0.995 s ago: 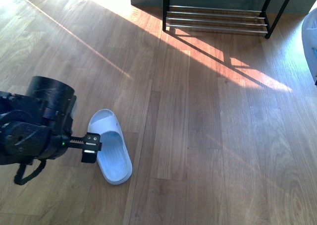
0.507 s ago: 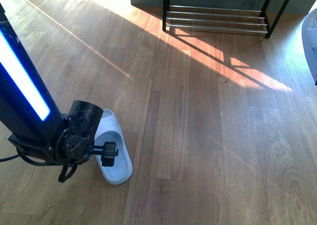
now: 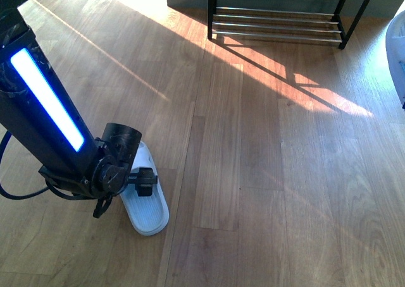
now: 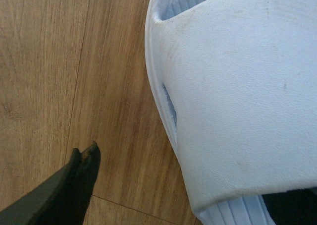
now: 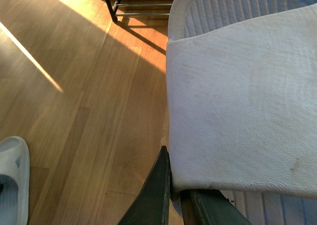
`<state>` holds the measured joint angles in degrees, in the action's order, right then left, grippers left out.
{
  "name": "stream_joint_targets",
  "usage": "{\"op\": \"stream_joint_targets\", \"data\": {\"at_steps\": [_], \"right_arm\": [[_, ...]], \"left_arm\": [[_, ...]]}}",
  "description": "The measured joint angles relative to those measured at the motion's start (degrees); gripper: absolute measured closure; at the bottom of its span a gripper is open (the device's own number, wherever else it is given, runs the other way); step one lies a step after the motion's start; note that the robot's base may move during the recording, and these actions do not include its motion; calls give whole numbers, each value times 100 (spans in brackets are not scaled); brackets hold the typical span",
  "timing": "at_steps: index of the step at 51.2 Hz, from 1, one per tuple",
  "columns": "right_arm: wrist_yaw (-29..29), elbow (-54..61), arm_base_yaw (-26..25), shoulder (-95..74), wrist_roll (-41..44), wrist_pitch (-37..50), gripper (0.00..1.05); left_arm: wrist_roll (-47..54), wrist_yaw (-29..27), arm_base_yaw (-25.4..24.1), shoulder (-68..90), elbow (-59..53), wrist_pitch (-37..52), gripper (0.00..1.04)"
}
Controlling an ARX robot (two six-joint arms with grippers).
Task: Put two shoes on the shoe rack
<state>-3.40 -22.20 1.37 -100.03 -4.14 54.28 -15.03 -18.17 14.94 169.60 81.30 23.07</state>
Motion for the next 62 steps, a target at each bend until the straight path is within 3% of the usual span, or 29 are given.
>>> {"op": "stream_joint_targets", "data": {"at_steps": [12,19,28,50,62], "right_arm": [[0,0,0,0,0,0,103],[0,0,0,0,0,0,103],[0,0,0,0,0,0,103],[0,0,0,0,0,0,103],[0,0,0,0,0,0,103]], "left_arm": [[-118,-35,0,120,107,-70,57],[-144,-33,0,120,114,-70,73],[-227,-90,-17,77,46,-48,103],[-258,-127,-131,-822,-811,341,103],[361,-240,-120,-2559,-2100,984,103]]}}
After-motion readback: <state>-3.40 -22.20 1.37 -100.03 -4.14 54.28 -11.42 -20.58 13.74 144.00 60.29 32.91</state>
